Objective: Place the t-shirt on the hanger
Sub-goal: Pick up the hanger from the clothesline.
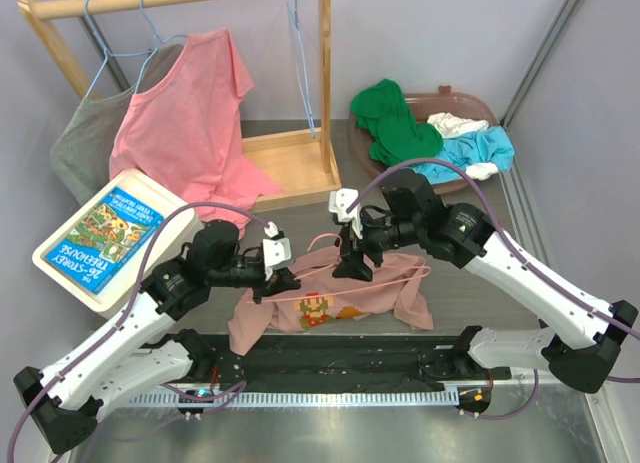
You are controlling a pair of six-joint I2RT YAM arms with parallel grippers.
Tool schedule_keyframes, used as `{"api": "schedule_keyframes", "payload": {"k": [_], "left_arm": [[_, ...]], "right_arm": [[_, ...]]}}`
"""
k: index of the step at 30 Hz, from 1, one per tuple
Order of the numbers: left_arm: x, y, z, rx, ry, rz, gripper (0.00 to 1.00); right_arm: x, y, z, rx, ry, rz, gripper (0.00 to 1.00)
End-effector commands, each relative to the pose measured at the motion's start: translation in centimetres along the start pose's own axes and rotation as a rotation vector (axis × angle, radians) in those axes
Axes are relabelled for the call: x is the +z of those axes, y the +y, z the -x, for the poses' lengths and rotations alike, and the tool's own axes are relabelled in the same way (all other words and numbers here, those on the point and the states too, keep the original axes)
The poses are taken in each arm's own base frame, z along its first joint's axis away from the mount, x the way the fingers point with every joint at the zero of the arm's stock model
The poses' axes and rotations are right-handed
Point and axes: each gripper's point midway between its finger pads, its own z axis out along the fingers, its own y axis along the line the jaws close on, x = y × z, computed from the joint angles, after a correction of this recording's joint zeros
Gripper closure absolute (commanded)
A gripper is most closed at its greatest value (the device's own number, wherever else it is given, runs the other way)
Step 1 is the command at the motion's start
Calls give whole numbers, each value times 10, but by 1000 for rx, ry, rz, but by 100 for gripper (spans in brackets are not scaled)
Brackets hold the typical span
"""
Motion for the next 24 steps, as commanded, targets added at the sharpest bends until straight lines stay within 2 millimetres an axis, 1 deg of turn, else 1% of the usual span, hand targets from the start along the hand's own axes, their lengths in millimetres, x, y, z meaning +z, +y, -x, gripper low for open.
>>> {"api": "schedule_keyframes", "payload": {"k": [1,2,4,5,6,7,8,9,10,11,12,13,14,15,16,17,18,19,20,21,22,23,24], "left_arm": [[4,-1,23,-78,-96,-8,100],[4,0,25,-90,-103,-11,100],[6,-2,28,-120,-121,-26,100],[7,-1,28,-131,-123,-26,100],[8,1,29,-144,-125,-21,100],[9,3,28,-167,-121,-11,100],[9,7,25,-179,-109,8,98],[10,12,22,-221,-93,35,83],[9,28,14,-249,-68,123,71],[7,36,2,-271,-26,174,62],[4,47,-7,-280,7,237,50],[-2,64,-20,-300,41,325,44],[-7,71,-28,-283,65,347,38],[-11,76,-32,-279,73,356,32],[-16,82,-37,-280,84,367,30],[-16,77,-39,-193,119,309,28],[-17,73,-42,-141,143,278,19],[-19,69,-42,-79,160,240,14],[-21,56,-47,-21,192,165,12],[-23,56,-50,120,215,122,11],[-24,54,-54,182,236,89,11],[-24,51,-62,206,267,54,11],[-23,51,-63,299,274,12,11]], "right_arm": [[0,-1,12,-76,-61,-5,30],[0,-2,12,-84,-63,-7,31],[1,-4,9,-89,-61,-19,46],[1,-5,8,-97,-59,-24,59],[1,-5,7,-100,-56,-28,86],[-1,-7,8,-105,-57,-38,99],[-3,-7,7,-107,-54,-47,99],[-5,-8,6,-127,-51,-54,99],[-10,-10,2,-131,-26,-79,99],[-13,-12,-4,-138,-1,-96,99],[-17,-16,-8,-171,21,-110,99],[-24,-21,-22,-154,74,-137,99],[-27,-23,-30,-152,105,-148,99],[-30,-27,-37,-148,134,-165,99],[-34,-26,-49,-151,185,-161,99],[-36,-29,-56,-149,221,-178,99],[-39,-29,-61,-149,239,-182,99],[-42,-28,-68,-144,265,-179,99],[-45,-28,-69,-143,269,-190,99],[-47,-28,-70,-139,273,-195,99],[-48,-26,-72,-116,277,-196,99],[-49,-26,-69,-101,271,-202,99],[-48,-23,-68,-87,265,-189,99]]}}
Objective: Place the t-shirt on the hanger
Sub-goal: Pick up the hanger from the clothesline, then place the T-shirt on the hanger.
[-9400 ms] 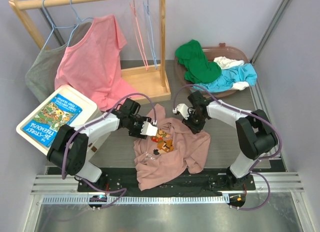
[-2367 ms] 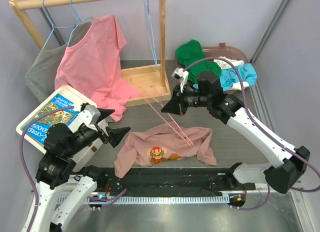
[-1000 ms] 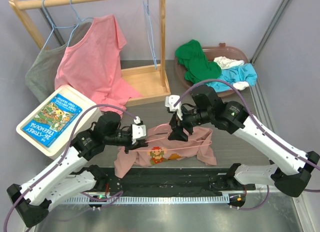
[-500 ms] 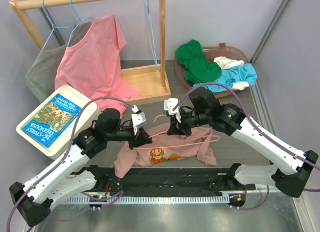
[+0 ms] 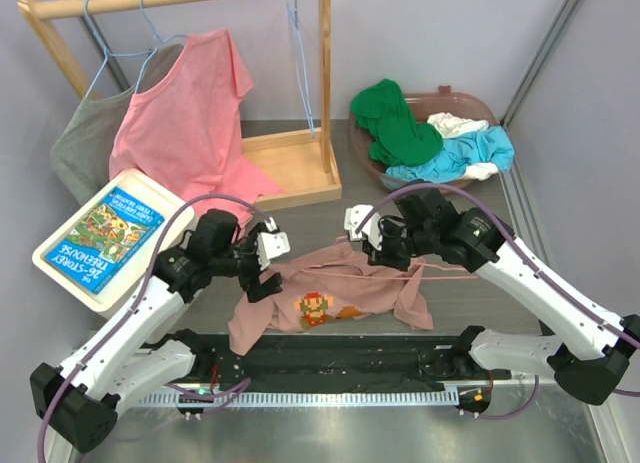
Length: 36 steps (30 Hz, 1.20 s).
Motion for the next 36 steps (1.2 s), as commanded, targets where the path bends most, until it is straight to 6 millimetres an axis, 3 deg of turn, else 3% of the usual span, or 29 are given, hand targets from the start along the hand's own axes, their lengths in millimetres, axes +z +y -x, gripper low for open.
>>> {"api": "schedule_keyframes", "payload": {"k": [1,6,9,13,23,26,30,36], "left_arm": [[-4,-13,-9,393,42,-177,14],[21,-10,-30,478,103,-295,33],[36,0,-21,559,31,-267,41],[55,7,-24,636,7,-266,44],[73,20,-52,722,100,-300,44],[78,34,-49,709,111,-234,53],[82,47,-42,693,106,-170,80],[80,53,-33,653,90,-169,94]], "right_arm": [[-14,1,-2,18,9,-25,99],[-13,2,-7,10,27,-15,99],[-14,5,-8,9,26,-3,99],[-11,3,-6,7,11,-12,99],[-7,-11,-1,-74,-15,-64,99],[-6,-16,2,-111,-23,-74,99],[-3,-23,5,-159,-31,-94,99],[-2,-33,8,-224,-19,-109,99]]}}
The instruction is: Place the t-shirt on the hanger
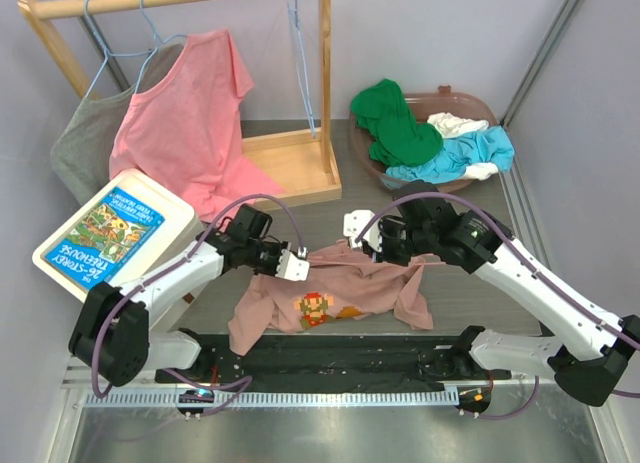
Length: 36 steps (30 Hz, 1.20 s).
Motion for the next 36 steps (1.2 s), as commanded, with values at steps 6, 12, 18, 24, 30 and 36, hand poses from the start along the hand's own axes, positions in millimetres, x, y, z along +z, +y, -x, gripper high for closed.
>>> {"api": "schedule_keyframes", "payload": {"k": [6,12,18,24,30,36], "left_arm": [[-15,26,14,-52,-59,33,99],[-20,23,23,-44,-95,2,98],[-26,29,29,-55,-100,17,98],[-28,28,27,-57,-84,16,99],[-25,24,25,-58,-88,8,99],[-23,29,23,-74,-79,19,99]], "right_arm": [[-9,-19,13,-115,-45,-62,99],[-8,-21,3,-135,-21,-67,99],[1,-24,13,-113,-51,-25,99],[-4,-22,21,-74,-79,-16,99],[-27,-20,14,-55,-61,-61,99],[-28,-4,16,-49,-89,5,99]]}}
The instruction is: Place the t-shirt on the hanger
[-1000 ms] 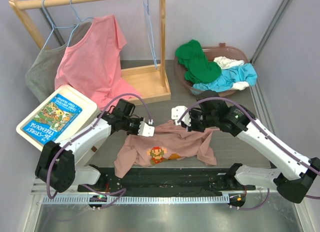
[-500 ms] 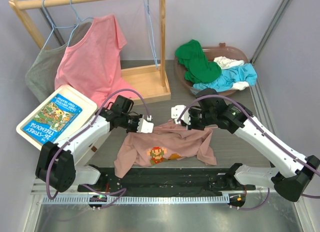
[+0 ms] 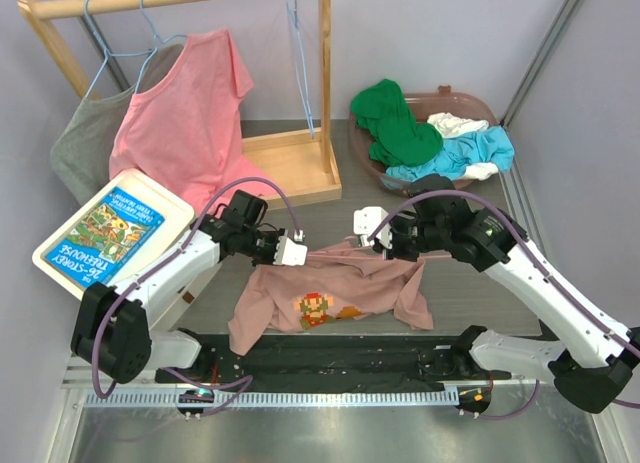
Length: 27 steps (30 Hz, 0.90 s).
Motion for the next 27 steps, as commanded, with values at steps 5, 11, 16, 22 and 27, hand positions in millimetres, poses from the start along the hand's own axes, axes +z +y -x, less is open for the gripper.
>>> {"api": "schedule_keyframes", "payload": {"k": [5,11,16,22,27], "left_arm": [[-7,10,15,-5,-42,16,99],[-11,4,18,-3,-44,-4,99],[-14,1,22,11,-59,-5,99],[-20,8,35,-21,-90,3,99],[-33,5,50,-47,-113,-21,99]], "right_arm": [[2,2,8,2,-29,36,99],[13,-9,3,0,1,19,99],[17,-17,3,7,-5,-1,99],[28,-16,14,42,-64,35,99],[39,-18,16,39,-86,45,99]]}}
